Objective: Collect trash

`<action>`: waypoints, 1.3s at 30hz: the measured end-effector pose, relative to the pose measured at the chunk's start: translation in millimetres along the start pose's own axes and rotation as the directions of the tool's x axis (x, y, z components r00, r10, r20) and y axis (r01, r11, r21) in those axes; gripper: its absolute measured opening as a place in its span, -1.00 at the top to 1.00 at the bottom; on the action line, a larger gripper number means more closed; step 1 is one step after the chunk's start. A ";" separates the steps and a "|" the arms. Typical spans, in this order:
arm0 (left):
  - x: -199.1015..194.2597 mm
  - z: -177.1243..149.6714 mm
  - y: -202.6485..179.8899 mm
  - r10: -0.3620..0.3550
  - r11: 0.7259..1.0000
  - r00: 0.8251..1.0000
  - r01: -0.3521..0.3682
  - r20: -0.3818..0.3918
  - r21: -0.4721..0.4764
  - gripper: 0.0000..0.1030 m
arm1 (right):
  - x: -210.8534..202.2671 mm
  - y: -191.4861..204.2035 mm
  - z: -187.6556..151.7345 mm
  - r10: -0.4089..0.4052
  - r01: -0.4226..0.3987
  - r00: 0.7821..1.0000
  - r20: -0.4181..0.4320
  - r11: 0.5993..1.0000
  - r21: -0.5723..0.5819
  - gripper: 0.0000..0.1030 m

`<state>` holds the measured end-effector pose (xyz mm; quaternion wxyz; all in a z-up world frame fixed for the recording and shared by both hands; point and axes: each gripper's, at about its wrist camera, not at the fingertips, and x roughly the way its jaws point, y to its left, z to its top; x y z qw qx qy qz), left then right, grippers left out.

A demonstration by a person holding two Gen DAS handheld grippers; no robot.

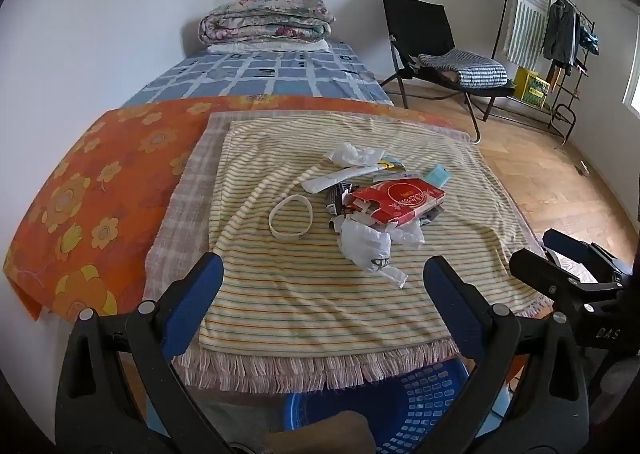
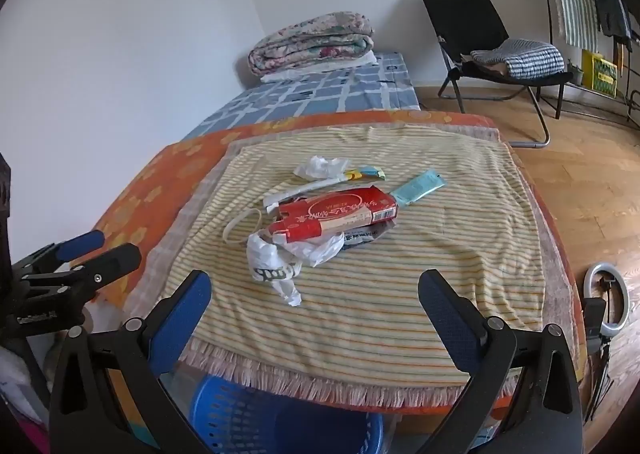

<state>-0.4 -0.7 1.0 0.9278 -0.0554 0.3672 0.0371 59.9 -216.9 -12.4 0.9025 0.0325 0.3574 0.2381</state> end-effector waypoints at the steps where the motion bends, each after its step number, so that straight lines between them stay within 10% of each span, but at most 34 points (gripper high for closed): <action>1: 0.2 -0.1 0.5 -0.002 1.000 1.000 0.002 0.000 -0.004 -0.98 | 1.3 0.8 0.7 -0.018 0.017 0.999 -0.034 1.000 -0.016 -0.99; 39: 2.1 -7.1 -4.4 -0.019 1.000 1.000 0.018 -0.014 -0.015 -0.98 | 7.2 -1.0 -4.2 0.005 -0.003 0.999 -0.052 0.999 0.041 -0.99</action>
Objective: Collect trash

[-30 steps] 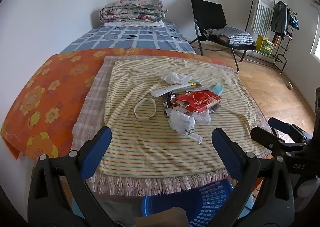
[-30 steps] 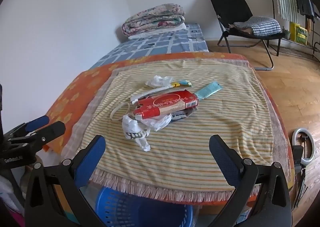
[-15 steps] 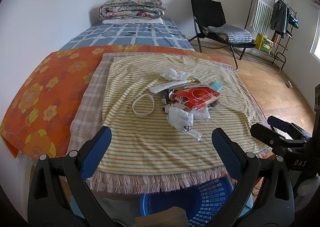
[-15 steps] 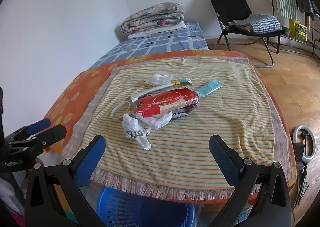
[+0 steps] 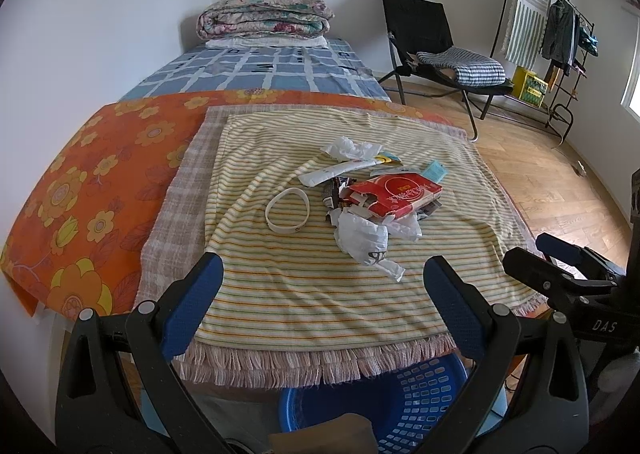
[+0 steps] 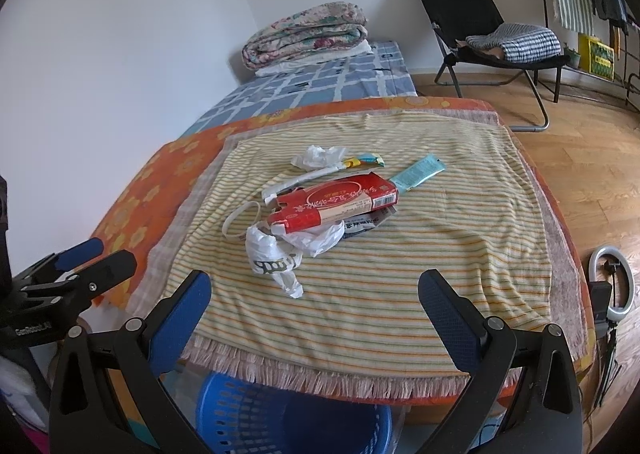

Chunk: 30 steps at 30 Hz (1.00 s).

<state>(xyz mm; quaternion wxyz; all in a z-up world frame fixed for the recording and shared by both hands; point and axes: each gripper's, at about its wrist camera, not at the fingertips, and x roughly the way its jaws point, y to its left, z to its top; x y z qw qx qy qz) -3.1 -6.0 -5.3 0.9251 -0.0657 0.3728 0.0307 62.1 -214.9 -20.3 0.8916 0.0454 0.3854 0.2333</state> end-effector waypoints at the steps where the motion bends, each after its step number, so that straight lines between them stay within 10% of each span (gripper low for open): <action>1: 0.0 0.0 0.0 -0.001 1.000 1.000 0.001 0.000 0.000 -0.98 | 0.4 -0.1 -0.3 0.001 -0.001 1.000 -0.002 1.000 0.000 -0.99; 30: 0.8 -1.0 0.8 0.001 1.000 1.000 -0.001 0.001 0.002 -0.98 | 1.2 -0.6 -1.1 0.010 -0.010 1.000 -0.010 1.000 0.016 -0.99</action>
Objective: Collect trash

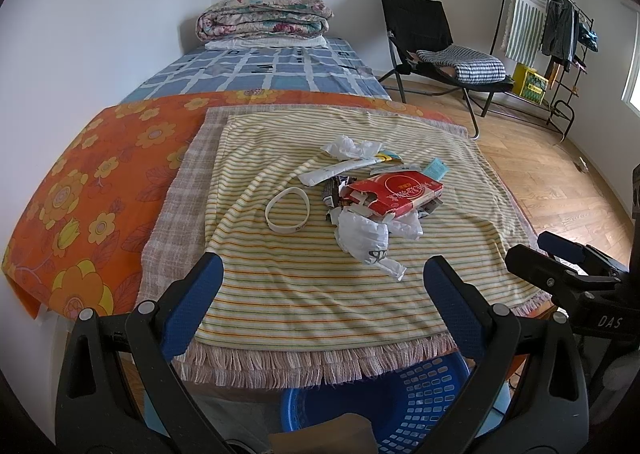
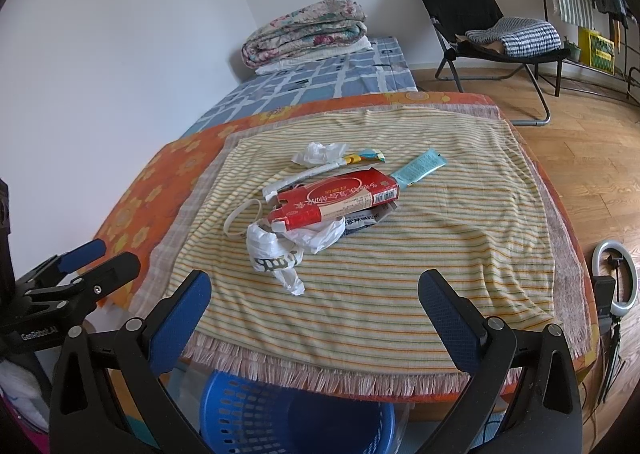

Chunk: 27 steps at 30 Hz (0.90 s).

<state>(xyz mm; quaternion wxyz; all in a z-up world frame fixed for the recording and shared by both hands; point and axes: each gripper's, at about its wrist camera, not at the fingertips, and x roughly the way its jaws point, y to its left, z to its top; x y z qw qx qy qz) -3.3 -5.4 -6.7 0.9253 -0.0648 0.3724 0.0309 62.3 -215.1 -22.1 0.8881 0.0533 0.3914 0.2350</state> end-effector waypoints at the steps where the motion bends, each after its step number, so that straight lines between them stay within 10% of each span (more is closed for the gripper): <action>1: 0.2 -0.3 -0.5 0.000 1.000 1.000 0.000 0.000 0.000 -0.98 | -0.1 -0.4 0.3 0.000 0.000 1.000 -0.001 1.000 0.000 -0.99; 27: 4.5 -2.5 1.5 0.016 1.000 1.000 -0.016 -0.008 0.002 -0.98 | 2.9 -7.6 -0.6 -0.015 0.015 1.000 -0.011 1.000 0.016 -0.99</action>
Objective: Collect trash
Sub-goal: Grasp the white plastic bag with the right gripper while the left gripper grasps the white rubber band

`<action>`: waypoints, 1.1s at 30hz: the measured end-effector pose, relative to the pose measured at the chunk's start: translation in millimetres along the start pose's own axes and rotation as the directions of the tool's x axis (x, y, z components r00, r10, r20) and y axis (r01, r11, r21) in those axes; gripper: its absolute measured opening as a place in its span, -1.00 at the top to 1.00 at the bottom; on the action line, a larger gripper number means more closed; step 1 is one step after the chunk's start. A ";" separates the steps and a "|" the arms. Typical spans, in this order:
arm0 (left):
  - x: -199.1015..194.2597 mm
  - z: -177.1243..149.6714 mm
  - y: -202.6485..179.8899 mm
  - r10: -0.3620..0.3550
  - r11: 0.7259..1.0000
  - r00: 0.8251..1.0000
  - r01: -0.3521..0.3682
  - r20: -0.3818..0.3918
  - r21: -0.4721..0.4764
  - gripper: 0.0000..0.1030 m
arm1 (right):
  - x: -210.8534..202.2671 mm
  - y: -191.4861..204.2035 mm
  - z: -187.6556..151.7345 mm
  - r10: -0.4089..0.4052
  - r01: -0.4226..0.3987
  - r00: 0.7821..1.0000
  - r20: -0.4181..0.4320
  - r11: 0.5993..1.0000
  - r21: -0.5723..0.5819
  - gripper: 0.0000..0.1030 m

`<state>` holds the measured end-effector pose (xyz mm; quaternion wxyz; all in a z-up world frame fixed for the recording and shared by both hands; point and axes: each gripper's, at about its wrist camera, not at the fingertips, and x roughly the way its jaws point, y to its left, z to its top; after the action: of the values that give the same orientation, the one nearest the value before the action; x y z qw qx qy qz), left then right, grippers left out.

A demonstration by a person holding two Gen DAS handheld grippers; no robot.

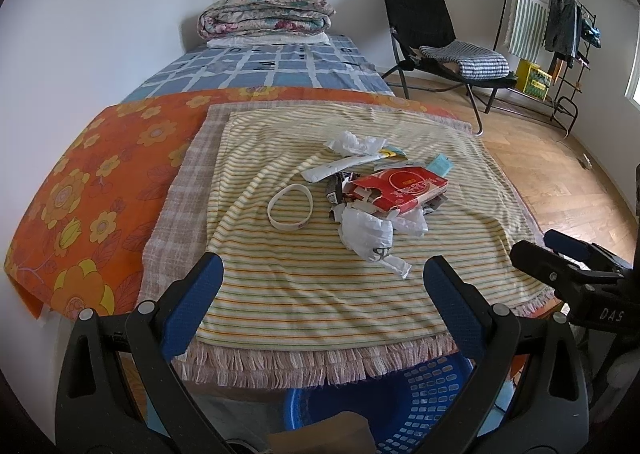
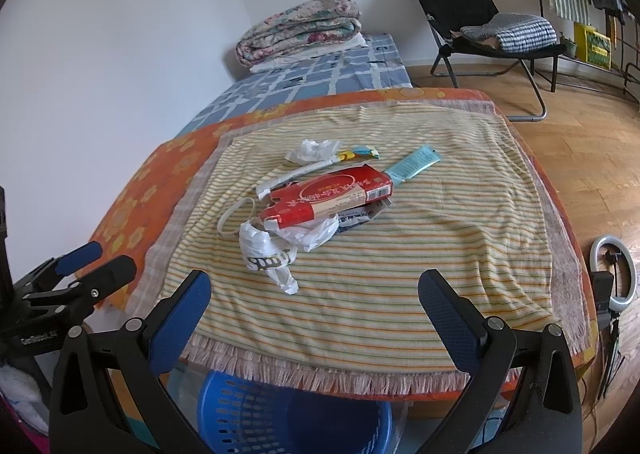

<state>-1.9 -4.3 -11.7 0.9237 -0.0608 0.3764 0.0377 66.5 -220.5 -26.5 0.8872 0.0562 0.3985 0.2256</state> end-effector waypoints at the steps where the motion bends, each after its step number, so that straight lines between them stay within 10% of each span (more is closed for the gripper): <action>1: 1.2 -0.8 2.1 0.003 1.000 1.000 -0.003 -0.003 -0.001 -0.98 | 0.7 -0.8 0.2 -0.008 0.008 1.000 -0.002 1.000 0.001 -0.99; 23: 56.7 31.0 38.9 -0.015 0.999 0.994 0.012 -0.105 -0.034 -0.90 | 25.7 -43.4 35.1 -0.116 0.113 0.993 0.027 0.988 0.108 -0.99; 33: 140.8 51.6 66.4 -0.080 0.996 0.963 0.064 -0.258 -0.069 -0.07 | 90.6 -42.1 114.2 0.055 -0.053 0.998 -0.027 0.996 0.071 -0.99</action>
<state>126.6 72.1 -79.2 0.8647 -0.1068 0.4908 0.0069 217.7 -208.6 -22.8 0.8724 0.0950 0.4173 0.2361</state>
